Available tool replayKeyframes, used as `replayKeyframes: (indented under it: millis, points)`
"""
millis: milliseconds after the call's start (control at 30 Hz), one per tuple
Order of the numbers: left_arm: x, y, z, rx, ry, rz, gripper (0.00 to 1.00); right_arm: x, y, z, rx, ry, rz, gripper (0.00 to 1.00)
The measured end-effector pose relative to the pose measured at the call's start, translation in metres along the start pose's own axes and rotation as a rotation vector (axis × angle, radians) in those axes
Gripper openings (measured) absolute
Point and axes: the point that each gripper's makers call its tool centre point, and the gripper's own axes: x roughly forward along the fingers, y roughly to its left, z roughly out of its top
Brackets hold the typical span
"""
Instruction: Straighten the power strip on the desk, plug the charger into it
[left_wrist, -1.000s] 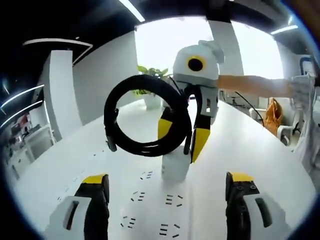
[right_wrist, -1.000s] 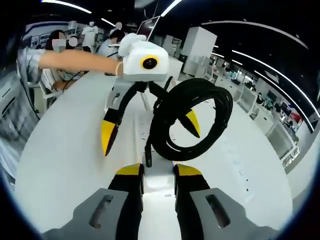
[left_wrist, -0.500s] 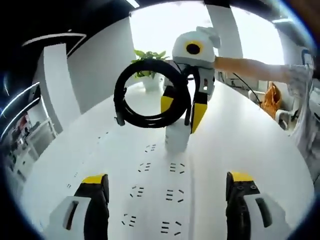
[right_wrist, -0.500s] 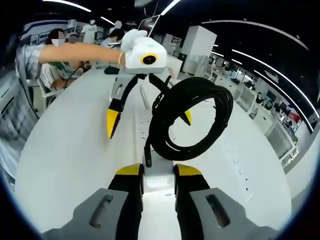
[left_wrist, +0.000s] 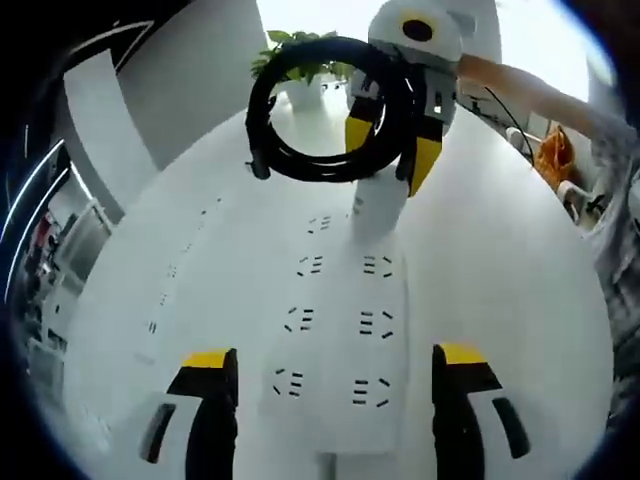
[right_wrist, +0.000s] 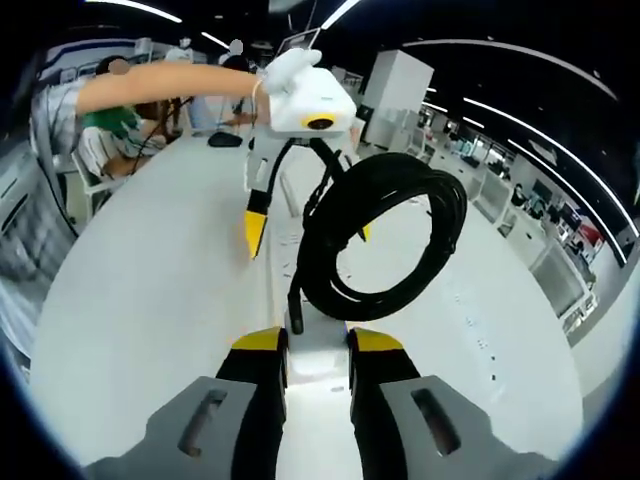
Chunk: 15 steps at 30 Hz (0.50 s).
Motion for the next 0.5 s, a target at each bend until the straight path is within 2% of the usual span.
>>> replayKeyframes:
  millis: [100, 233, 500]
  points:
    - [0.001, -0.003, -0.004, 0.028, 0.045, -0.012, 0.80, 0.000, 0.000, 0.000, 0.002, -0.003, 0.001, 0.22]
    - [0.002, -0.005, -0.016, 0.079, 0.157, -0.020, 0.79, 0.000, 0.000, 0.000, -0.001, -0.003, -0.002, 0.22]
    - [0.002, -0.005, -0.011, 0.089, 0.217, -0.050, 0.79, -0.001, 0.003, 0.000, -0.003, -0.010, -0.005, 0.22]
